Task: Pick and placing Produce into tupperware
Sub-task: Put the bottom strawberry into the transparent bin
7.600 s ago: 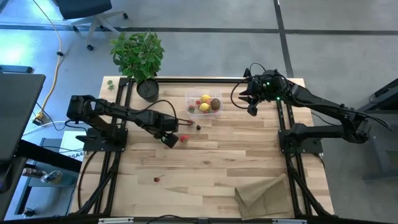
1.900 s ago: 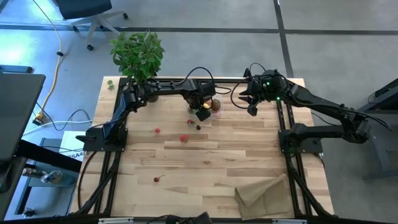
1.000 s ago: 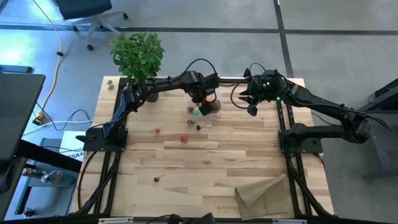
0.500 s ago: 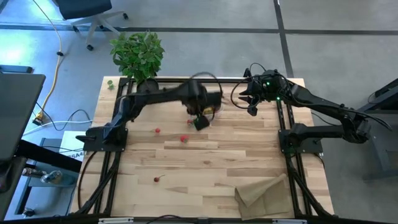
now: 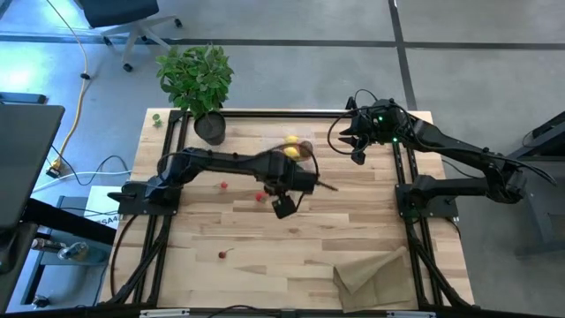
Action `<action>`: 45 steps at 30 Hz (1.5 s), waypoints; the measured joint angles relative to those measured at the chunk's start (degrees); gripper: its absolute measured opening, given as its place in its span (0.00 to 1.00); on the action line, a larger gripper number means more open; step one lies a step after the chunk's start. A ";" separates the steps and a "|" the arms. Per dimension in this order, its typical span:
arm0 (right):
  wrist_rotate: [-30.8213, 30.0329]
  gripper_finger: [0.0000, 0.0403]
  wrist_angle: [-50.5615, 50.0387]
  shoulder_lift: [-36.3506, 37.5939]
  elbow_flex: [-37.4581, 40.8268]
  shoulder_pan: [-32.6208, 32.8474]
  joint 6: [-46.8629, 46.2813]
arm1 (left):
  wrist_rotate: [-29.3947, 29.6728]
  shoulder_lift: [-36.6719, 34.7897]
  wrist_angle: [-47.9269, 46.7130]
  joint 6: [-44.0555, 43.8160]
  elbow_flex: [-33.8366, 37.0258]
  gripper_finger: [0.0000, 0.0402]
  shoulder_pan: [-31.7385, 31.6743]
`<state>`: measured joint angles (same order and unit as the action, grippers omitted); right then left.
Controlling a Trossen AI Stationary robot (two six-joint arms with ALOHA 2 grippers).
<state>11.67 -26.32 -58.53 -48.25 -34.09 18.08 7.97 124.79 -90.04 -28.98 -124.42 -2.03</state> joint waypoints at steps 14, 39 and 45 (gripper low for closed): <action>0.01 0.19 0.01 -0.01 0.00 0.00 -0.01 | -4.49 -7.24 4.99 1.22 13.46 0.71 1.62; -0.01 0.19 -0.01 -0.01 0.00 0.00 -0.01 | 0.93 -26.29 26.92 22.59 47.28 0.32 0.88; 0.00 0.19 0.00 -0.01 0.00 -0.01 0.00 | 2.97 -26.29 27.54 26.37 47.28 0.26 0.86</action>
<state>11.67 -26.33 -58.54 -48.25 -34.09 18.08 10.93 98.50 -62.50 -2.62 -77.14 -1.17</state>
